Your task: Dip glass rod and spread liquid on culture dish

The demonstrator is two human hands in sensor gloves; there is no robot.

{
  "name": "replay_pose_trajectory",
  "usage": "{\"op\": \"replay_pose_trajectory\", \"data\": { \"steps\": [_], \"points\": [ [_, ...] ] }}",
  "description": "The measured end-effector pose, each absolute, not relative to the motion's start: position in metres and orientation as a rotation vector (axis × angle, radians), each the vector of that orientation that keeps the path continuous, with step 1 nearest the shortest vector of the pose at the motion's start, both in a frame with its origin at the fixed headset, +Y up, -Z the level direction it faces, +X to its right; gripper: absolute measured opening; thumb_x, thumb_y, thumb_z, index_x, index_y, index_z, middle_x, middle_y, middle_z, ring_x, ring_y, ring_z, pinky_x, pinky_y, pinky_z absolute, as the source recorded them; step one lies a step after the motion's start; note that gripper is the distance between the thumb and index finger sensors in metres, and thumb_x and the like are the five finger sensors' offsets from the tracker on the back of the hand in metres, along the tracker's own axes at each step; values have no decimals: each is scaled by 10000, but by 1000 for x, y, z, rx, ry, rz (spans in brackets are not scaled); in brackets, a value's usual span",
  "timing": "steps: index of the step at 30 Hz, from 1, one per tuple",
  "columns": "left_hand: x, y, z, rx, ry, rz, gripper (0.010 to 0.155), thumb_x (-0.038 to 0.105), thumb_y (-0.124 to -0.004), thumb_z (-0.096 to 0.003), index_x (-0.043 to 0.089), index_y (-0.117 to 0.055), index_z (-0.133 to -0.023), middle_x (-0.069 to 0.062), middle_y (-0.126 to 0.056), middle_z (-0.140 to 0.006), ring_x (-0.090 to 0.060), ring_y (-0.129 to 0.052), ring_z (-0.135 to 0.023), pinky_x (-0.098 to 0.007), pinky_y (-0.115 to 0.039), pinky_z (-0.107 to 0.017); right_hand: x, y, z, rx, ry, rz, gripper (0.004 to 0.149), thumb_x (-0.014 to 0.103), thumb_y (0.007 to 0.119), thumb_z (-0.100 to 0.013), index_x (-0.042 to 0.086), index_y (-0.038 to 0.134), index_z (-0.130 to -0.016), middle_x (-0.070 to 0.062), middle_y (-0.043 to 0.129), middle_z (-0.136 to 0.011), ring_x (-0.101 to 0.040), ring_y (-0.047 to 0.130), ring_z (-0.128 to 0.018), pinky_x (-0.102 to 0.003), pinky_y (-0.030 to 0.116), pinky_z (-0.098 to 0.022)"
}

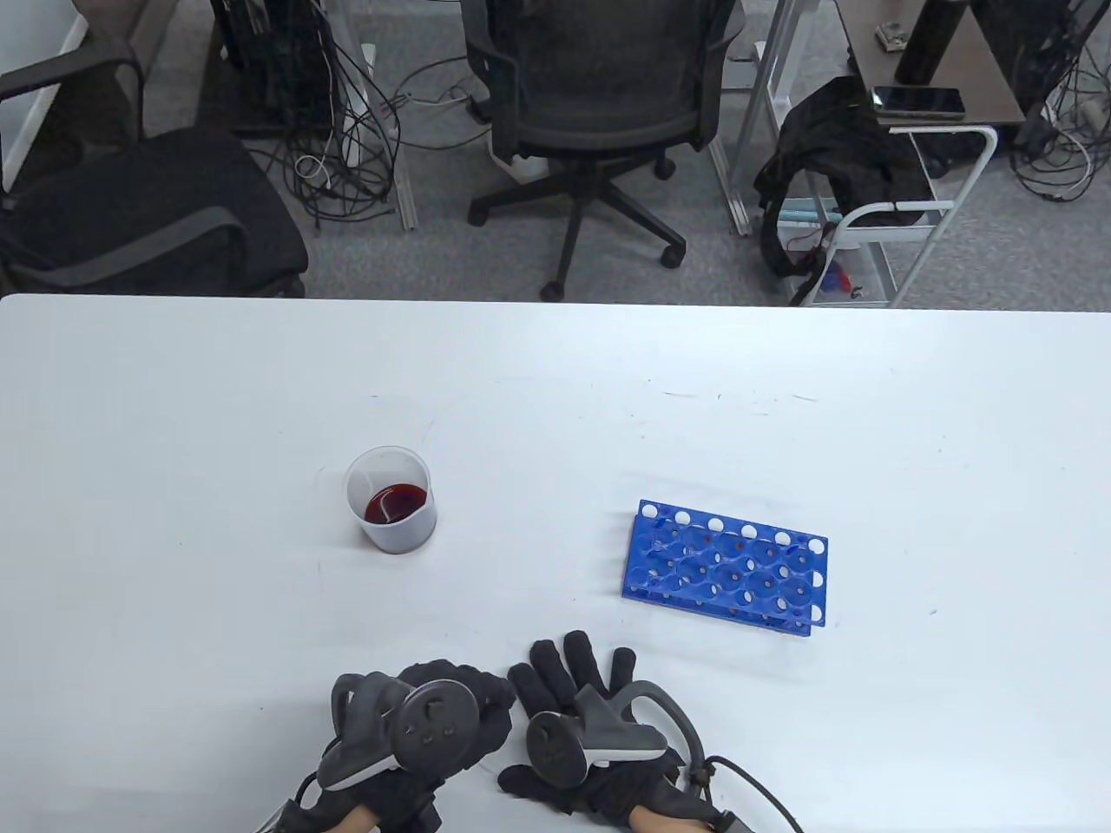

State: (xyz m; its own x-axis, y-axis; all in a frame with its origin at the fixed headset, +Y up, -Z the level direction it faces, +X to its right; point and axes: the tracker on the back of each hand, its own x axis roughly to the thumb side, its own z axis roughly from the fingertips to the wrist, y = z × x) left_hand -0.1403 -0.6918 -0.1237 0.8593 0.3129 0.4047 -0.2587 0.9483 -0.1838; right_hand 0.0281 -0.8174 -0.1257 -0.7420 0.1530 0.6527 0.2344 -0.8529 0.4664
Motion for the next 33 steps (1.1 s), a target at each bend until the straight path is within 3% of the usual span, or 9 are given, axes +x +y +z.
{"op": "replay_pose_trajectory", "data": {
  "steps": [12,33],
  "points": [
    [-139,-695,-125,-248,-511,381,367,482,-912,-460,256,-979,-742,14,-1081,-663,-271,-1107,-516,-373,-932,-425,28,-817,-126,-1110,-837,-2766,1021,769,293,-551,64,-260,-1041,-286,-244,-1076,-604,-199,-923,-864,48,-554],
    [-134,-698,-121,-143,-506,412,379,490,-904,-463,264,-965,-761,26,-1076,-681,-255,-1112,-532,-364,-938,-431,28,-818,-126,-1107,-842,-2765,1021,770,292,-551,65,-262,-1040,-284,-246,-1075,-603,-201,-923,-863,47,-554]
  ]
}}
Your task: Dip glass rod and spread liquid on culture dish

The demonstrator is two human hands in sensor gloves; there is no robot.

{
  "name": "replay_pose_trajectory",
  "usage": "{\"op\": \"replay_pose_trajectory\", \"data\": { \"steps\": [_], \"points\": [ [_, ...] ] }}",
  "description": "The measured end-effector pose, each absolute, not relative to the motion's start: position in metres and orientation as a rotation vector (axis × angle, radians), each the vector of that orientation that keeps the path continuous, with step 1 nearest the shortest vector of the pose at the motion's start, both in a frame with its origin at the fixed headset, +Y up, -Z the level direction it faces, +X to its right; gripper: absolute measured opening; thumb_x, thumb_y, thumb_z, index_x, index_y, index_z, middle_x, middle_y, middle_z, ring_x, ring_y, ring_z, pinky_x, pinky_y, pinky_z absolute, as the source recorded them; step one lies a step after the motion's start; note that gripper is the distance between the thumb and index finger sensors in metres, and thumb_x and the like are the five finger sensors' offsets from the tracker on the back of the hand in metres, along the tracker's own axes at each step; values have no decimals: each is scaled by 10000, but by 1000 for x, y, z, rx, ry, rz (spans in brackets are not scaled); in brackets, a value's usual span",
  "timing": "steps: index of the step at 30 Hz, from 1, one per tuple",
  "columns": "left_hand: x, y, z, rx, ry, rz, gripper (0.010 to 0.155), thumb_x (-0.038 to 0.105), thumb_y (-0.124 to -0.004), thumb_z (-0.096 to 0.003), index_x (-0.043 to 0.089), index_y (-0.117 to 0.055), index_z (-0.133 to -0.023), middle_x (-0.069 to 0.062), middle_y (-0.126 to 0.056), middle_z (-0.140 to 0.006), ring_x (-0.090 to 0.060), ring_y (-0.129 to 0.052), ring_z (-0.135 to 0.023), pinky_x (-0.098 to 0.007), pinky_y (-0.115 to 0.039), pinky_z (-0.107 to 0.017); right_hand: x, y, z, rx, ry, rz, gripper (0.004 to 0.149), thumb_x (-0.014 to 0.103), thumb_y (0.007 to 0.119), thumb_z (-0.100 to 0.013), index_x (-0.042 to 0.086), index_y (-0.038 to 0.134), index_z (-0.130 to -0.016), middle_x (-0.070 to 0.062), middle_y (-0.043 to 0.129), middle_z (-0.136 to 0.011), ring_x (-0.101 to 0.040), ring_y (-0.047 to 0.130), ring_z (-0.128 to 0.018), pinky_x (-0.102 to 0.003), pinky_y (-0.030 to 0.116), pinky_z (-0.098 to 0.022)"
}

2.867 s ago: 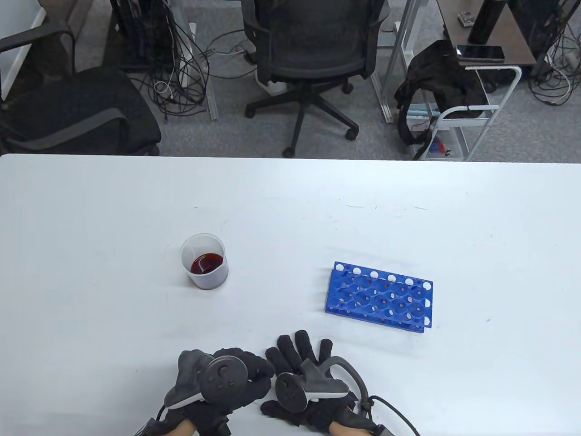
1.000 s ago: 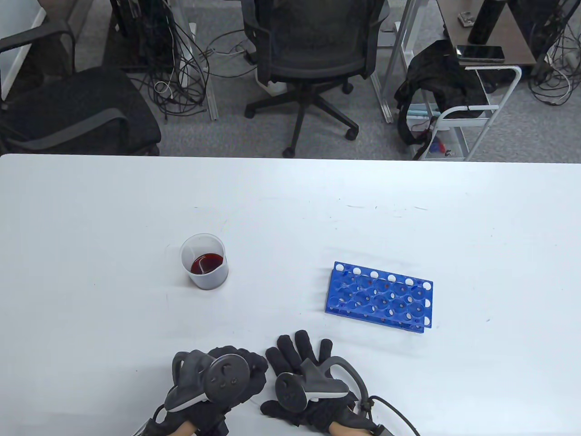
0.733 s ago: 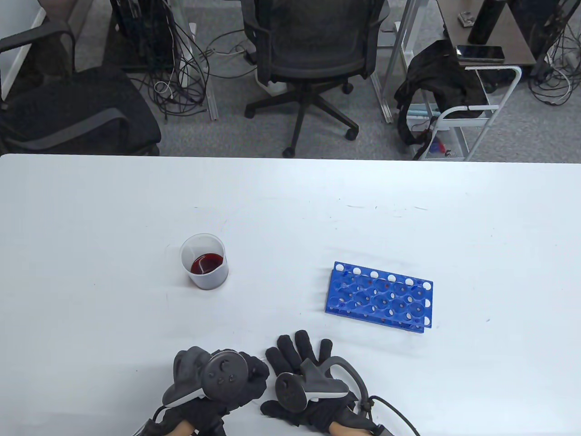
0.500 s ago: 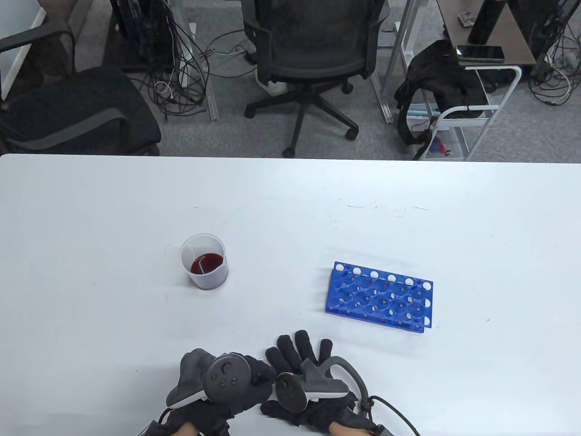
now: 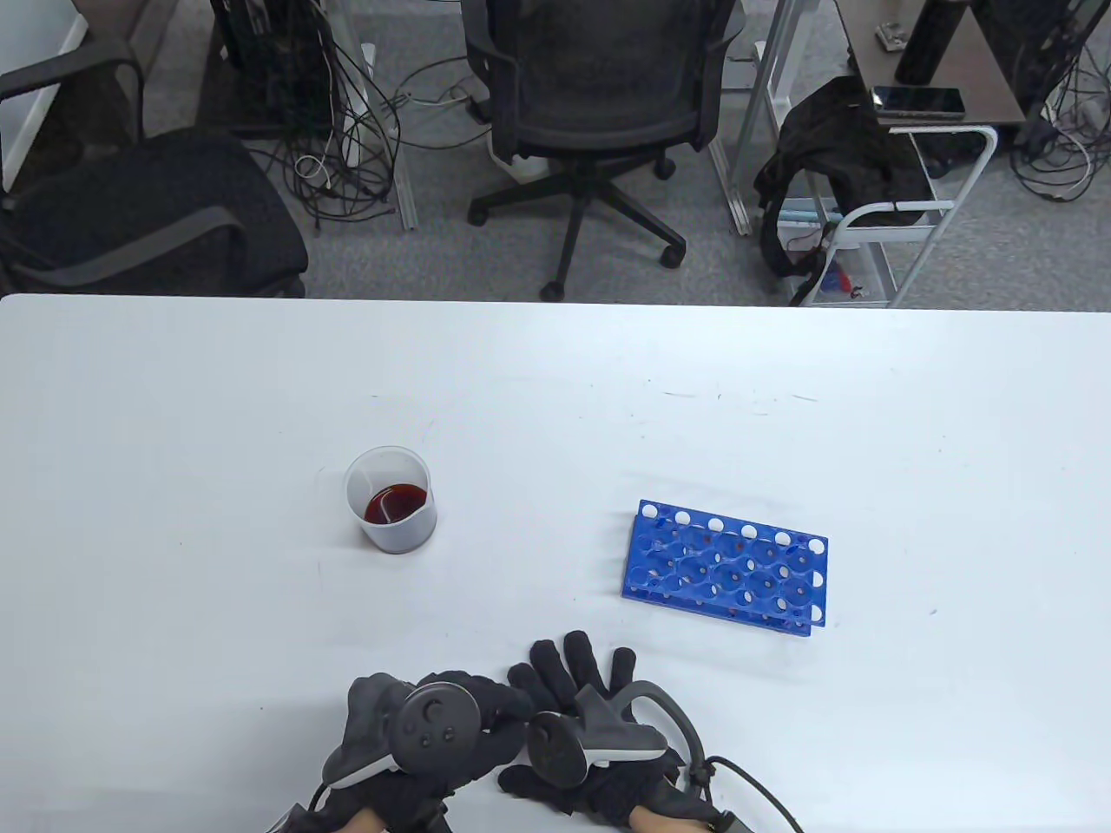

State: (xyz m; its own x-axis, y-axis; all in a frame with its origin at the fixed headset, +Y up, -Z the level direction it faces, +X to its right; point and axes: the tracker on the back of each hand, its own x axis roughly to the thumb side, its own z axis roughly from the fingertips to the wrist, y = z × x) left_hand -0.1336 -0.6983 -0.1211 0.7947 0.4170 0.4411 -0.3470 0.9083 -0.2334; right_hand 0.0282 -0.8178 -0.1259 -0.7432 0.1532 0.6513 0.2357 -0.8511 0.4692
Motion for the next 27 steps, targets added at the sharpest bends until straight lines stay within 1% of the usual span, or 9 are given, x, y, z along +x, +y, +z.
{"op": "replay_pose_trajectory", "data": {
  "steps": [9,15,17,22,24,27],
  "points": [
    [-135,-696,-122,-82,-474,359,380,491,-902,-461,267,-963,-762,23,-1075,-679,-253,-1110,-521,-361,-938,-431,28,-818,-126,-1107,-841,-2765,1021,770,292,-552,65,-262,-1040,-285,-245,-1076,-603,-200,-923,-863,47,-555],
    [-139,-693,-125,-73,-463,349,378,488,-906,-457,265,-972,-754,20,-1079,-670,-256,-1109,-514,-363,-938,-429,28,-818,-126,-1106,-842,-2763,1021,771,290,-550,66,-265,-1038,-285,-248,-1074,-604,-202,-921,-863,46,-554],
    [-149,-681,-128,-24,-434,361,374,487,-907,-455,265,-976,-747,17,-1079,-664,-263,-1104,-508,-369,-934,-430,28,-818,-126,-1106,-842,-2763,1022,771,290,-550,66,-264,-1038,-284,-247,-1075,-603,-202,-922,-863,46,-554],
    [-184,-631,-144,124,-354,437,364,477,-912,-458,248,-981,-734,4,-1075,-656,-286,-1093,-511,-393,-924,-443,28,-818,-126,-1105,-841,-2763,1022,770,290,-550,65,-265,-1038,-286,-247,-1074,-603,-202,-922,-864,45,-553],
    [-200,-611,-158,217,-277,417,359,474,-915,-456,253,-981,-730,7,-1075,-658,-285,-1093,-516,-393,-925,-446,28,-818,-126,-1107,-842,-2763,1021,770,290,-551,65,-264,-1038,-286,-248,-1074,-604,-202,-921,-863,46,-553],
    [-221,-592,-187,302,-166,425,353,471,-919,-452,257,-981,-726,8,-1075,-660,-287,-1095,-519,-394,-927,-447,28,-818,-126,-1107,-843,-2763,1022,770,291,-551,64,-265,-1038,-285,-247,-1074,-604,-201,-921,-863,46,-553]
  ]
}}
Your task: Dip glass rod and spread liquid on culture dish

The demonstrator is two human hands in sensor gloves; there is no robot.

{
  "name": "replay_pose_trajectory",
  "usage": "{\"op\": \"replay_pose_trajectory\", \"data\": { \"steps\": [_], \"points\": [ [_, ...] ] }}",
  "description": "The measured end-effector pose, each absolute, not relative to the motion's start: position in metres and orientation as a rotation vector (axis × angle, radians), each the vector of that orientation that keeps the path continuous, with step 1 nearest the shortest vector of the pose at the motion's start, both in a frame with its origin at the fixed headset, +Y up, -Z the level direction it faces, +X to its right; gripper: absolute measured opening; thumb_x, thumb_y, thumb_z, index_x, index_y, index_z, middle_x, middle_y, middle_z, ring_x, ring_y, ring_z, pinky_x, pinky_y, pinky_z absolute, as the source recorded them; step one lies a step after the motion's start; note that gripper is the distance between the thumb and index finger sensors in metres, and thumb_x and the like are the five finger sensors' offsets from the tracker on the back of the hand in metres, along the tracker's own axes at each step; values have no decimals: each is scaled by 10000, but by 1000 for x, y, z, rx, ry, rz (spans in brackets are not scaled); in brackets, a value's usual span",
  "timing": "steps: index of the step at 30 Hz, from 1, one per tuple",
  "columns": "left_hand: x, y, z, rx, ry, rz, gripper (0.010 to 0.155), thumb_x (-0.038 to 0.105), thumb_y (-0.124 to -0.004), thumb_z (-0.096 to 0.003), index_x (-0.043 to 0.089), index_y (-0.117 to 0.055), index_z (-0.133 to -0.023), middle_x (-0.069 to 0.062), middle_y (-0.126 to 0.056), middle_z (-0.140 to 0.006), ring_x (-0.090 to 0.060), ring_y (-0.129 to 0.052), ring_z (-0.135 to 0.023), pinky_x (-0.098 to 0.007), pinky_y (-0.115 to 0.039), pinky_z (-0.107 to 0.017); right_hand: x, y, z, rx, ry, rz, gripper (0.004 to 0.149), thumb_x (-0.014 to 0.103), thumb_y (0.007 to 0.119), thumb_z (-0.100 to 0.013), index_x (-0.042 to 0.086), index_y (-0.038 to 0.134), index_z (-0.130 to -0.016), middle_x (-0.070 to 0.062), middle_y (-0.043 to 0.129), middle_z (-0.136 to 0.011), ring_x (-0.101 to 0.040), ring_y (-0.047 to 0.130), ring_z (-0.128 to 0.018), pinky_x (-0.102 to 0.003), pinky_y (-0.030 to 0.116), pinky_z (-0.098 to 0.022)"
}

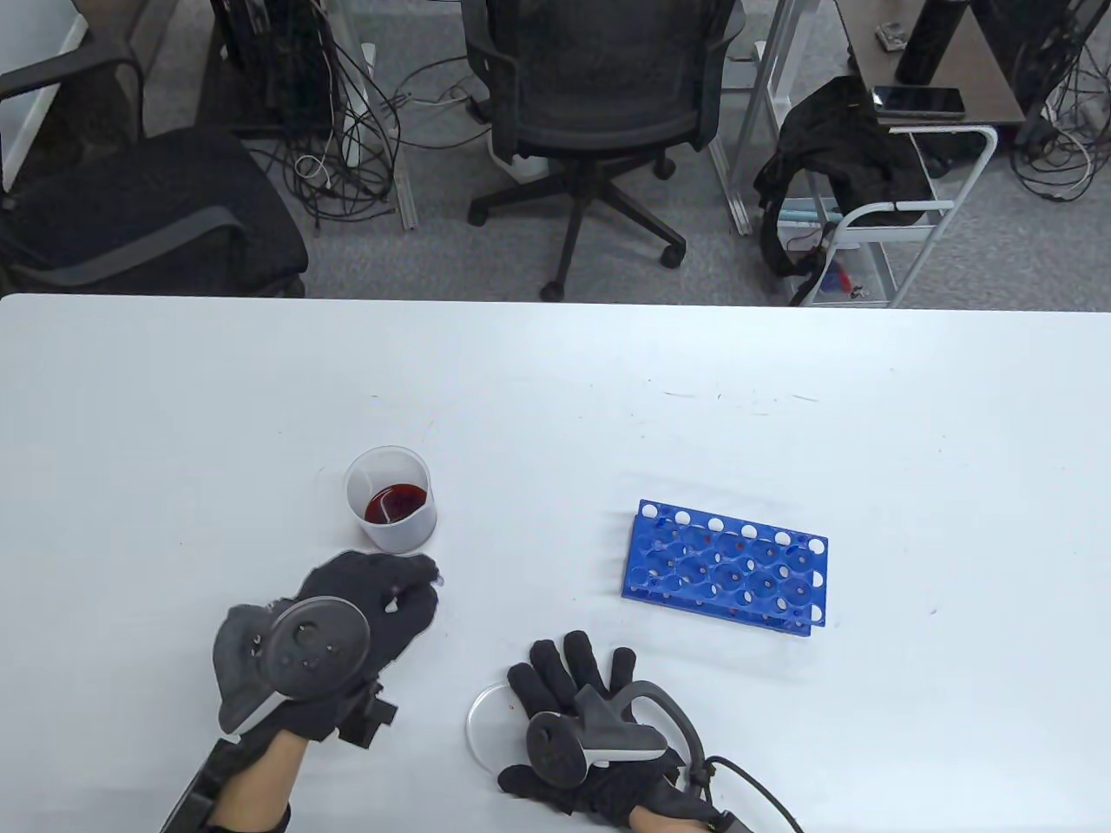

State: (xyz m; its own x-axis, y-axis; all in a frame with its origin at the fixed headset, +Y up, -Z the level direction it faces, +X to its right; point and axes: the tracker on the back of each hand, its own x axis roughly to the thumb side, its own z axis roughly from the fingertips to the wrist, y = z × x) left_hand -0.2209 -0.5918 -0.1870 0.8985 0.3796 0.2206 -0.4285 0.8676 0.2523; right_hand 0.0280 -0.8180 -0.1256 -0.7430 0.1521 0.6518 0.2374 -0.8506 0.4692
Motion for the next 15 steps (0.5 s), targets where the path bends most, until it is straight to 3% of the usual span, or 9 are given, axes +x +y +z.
{"op": "replay_pose_trajectory", "data": {
  "steps": [5,9,15],
  "points": [
    [-235,-594,-238,278,-51,316,355,473,-920,-450,265,-979,-731,14,-1073,-671,-281,-1095,-533,-389,-928,-457,28,-818,-126,-1107,-842,-2763,1021,771,290,-550,65,-264,-1038,-288,-248,-1073,-603,-201,-922,-863,46,-553],
    [-231,-619,-276,130,-63,250,355,479,-924,-441,285,-977,-733,35,-1074,-682,-269,-1096,-556,-381,-929,-469,28,-818,-126,-1107,-844,-2764,1021,770,291,-552,64,-265,-1038,-287,-247,-1073,-603,-203,-922,-862,44,-553],
    [-216,-660,-304,-6,-67,99,355,482,-930,-428,301,-978,-729,50,-1076,-687,-258,-1100,-574,-374,-930,-476,28,-818,-126,-1108,-848,-2762,1021,769,288,-552,64,-270,-1036,-287,-253,-1071,-603,-207,-920,-863,40,-551]
  ]
}}
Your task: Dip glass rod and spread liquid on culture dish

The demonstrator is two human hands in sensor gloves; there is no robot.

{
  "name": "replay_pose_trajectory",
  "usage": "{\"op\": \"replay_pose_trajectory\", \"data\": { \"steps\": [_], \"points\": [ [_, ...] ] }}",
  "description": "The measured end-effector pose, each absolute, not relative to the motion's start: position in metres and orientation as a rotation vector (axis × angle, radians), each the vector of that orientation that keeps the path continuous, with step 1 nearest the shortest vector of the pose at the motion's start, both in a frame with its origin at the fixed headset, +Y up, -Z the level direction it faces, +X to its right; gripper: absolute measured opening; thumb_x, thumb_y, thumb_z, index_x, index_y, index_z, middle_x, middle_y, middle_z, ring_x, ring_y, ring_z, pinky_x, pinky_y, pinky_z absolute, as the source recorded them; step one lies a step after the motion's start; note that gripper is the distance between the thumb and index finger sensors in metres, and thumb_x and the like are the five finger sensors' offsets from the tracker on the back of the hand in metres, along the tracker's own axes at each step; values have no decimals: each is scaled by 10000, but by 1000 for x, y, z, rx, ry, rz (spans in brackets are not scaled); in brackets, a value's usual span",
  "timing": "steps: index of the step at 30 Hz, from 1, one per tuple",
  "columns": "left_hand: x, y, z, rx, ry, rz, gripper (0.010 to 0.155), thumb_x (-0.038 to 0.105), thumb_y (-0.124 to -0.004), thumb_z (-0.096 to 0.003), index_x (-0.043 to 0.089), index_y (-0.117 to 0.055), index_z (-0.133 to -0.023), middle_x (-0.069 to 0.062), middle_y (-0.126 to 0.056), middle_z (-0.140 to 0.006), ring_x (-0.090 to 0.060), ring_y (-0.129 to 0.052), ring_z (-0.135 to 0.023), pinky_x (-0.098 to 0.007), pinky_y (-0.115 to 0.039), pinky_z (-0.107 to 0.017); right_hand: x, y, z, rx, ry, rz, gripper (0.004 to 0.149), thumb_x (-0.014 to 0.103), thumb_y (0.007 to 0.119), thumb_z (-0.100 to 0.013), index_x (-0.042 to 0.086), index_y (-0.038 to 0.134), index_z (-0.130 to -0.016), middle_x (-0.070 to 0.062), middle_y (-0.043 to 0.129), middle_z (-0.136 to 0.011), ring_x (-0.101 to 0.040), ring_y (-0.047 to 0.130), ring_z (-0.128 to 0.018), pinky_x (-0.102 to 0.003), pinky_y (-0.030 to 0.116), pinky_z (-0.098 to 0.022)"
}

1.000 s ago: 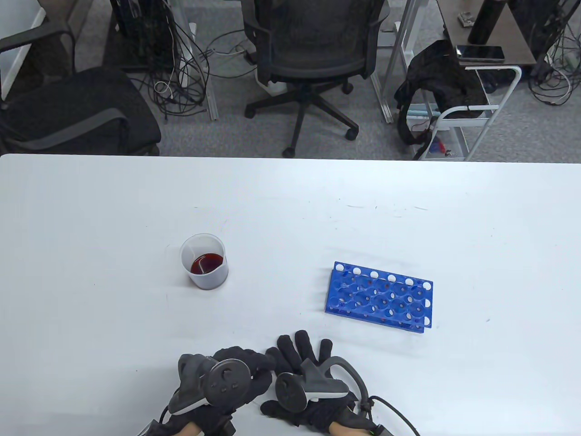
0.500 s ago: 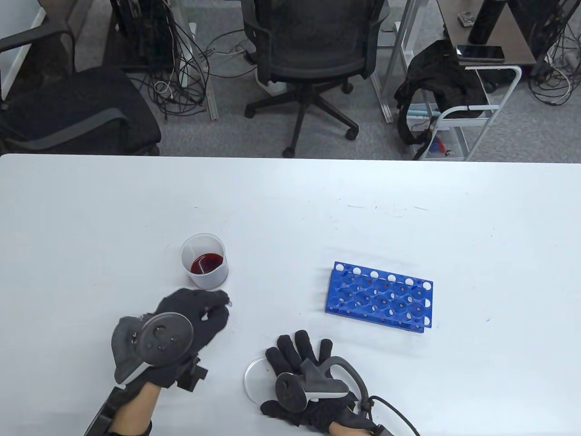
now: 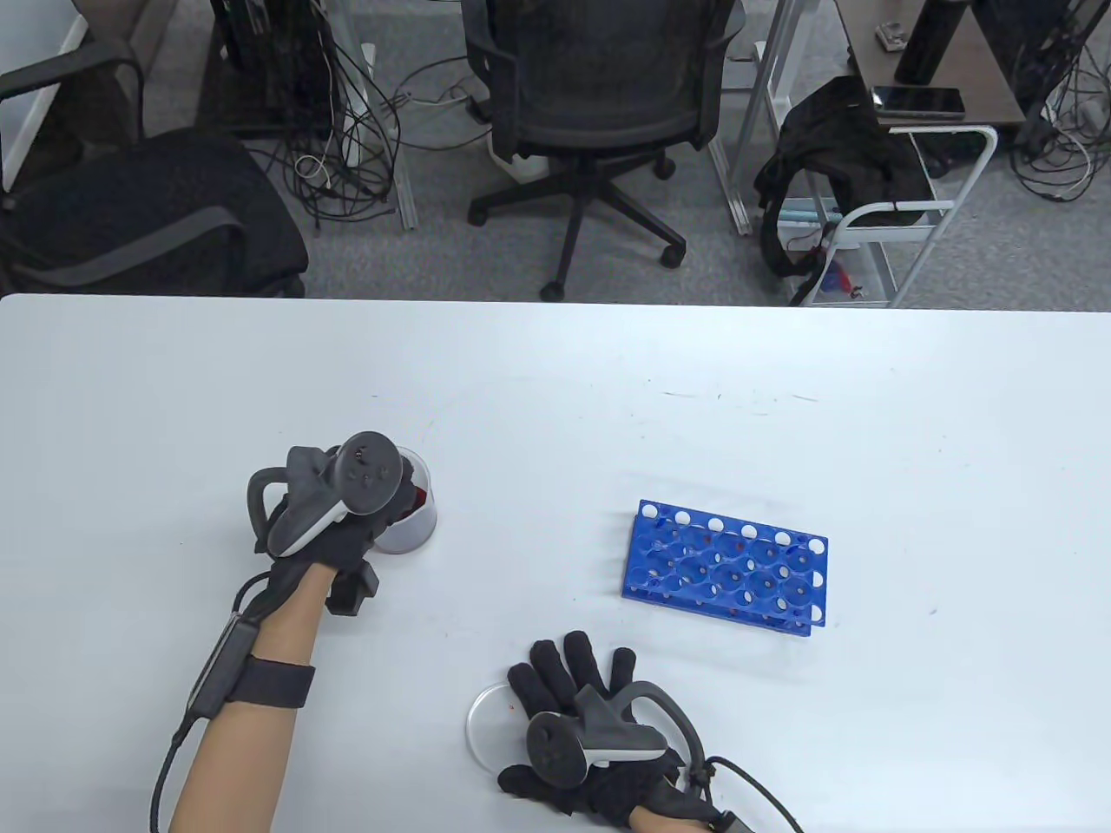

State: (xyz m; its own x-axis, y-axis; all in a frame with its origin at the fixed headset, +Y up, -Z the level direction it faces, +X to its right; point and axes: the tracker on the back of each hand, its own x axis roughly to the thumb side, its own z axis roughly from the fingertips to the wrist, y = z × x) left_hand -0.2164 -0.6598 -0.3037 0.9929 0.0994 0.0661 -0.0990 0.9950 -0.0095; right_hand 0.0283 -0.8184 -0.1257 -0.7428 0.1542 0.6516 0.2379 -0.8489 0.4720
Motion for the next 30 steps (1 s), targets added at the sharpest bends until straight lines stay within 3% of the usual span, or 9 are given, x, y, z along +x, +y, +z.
{"op": "replay_pose_trajectory", "data": {
  "steps": [8,20,26,30],
  "points": [
    [-215,-674,-313,-64,-51,77,361,489,-928,-428,303,-977,-734,54,-1076,-688,-254,-1097,-576,-370,-918,-465,28,-819,-126,-1112,-852,-2764,1022,768,289,-555,62,-269,-1036,-287,-254,-1071,-604,-209,-919,-863,38,-548],
    [-218,-674,-311,-54,-47,70,371,497,-923,-429,304,-973,-741,62,-1077,-685,-235,-1102,-566,-353,-927,-459,28,-819,-126,-1111,-851,-2764,1021,769,289,-554,63,-268,-1037,-285,-252,-1072,-603,-206,-920,-862,40,-550],
    [-222,-651,-299,28,-54,110,366,494,-918,-435,299,-973,-740,58,-1073,-685,-243,-1095,-566,-356,-923,-473,28,-819,-126,-1111,-851,-2764,1021,769,289,-554,63,-269,-1037,-285,-253,-1072,-602,-206,-921,-861,40,-551],
    [-226,-618,-278,128,-75,159,366,494,-913,-441,288,-974,-737,52,-1072,-677,-253,-1088,-562,-364,-918,-479,28,-819,-126,-1111,-851,-2764,1022,770,289,-554,63,-269,-1036,-285,-253,-1072,-603,-206,-920,-861,40,-551]
  ]
}}
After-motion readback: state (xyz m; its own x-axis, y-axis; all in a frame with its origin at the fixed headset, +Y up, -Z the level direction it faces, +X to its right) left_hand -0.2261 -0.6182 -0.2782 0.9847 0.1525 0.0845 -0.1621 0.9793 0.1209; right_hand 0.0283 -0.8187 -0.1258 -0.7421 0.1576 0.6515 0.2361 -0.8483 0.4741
